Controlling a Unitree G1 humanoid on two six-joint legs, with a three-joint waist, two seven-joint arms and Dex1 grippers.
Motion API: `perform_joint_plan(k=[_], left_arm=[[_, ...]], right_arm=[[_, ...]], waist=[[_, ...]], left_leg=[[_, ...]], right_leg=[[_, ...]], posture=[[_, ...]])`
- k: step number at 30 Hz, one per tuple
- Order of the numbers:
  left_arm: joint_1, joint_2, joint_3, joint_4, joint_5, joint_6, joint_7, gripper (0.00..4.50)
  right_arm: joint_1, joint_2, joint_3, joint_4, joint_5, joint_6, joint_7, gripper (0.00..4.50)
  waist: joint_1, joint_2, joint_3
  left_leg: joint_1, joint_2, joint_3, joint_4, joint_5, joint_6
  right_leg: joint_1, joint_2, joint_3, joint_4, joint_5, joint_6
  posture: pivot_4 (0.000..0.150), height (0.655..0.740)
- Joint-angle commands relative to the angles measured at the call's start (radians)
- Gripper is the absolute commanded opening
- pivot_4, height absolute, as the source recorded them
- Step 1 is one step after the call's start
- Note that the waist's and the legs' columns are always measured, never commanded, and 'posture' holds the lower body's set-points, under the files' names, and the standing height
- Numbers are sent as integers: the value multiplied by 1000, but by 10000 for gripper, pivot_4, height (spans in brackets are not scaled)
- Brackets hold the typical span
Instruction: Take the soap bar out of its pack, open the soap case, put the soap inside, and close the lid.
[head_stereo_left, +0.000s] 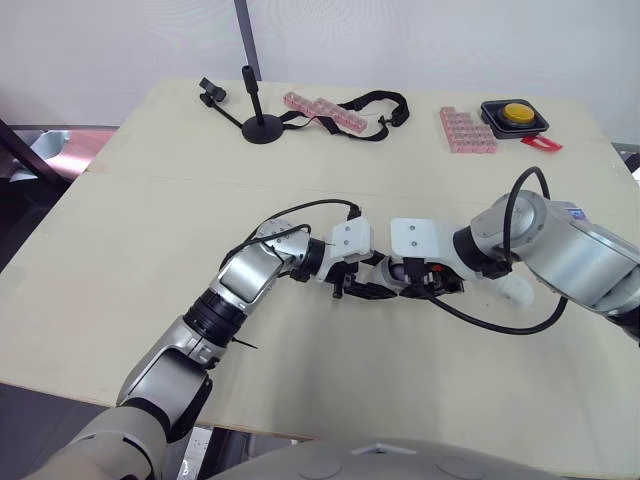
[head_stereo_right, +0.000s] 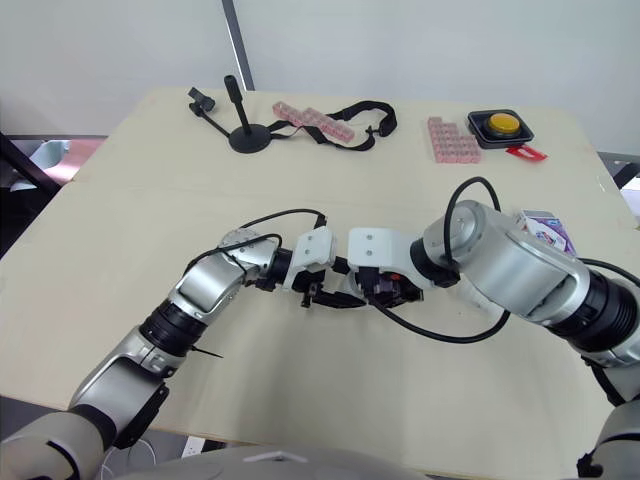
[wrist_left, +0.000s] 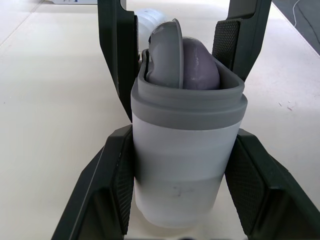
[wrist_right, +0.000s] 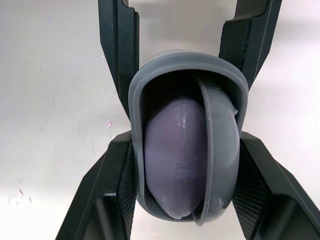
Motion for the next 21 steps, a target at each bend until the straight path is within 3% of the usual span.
perform_joint_plan(k=[1, 11, 14, 21], left_arm=[[-27, -6, 31, -27, -19, -23, -6, 24773], [-25, -3, 28, -33, -16, -44, -11, 24773], [-20, -4, 24, -31, -16, -52, -14, 19025], [-22, -7, 25, -14, 3, -81, 0, 18613]], right_arm=[[5, -14, -14, -39, -7, -7, 15, 21023], [11, -15, -14, -37, -9, -11, 18, 21023], [11, -14, -13, -34, -10, -13, 19, 21023], [13, -16, -12, -33, -14, -16, 20, 21023]], waist=[[0, 0, 0], [0, 0, 0], [0, 0, 0], [0, 0, 0]], left_leg=[[0, 0, 0, 0, 0, 0], [0, 0, 0, 0, 0, 0], [0, 0, 0, 0, 0, 0], [0, 0, 0, 0, 0, 0]], right_leg=[[0, 0, 0, 0, 0, 0], [0, 0, 1, 0, 0, 0], [0, 0, 1, 0, 0, 0], [0, 0, 1, 0, 0, 0]], posture=[[1500, 7160], [1500, 7160], [1500, 7160], [1500, 7160]])
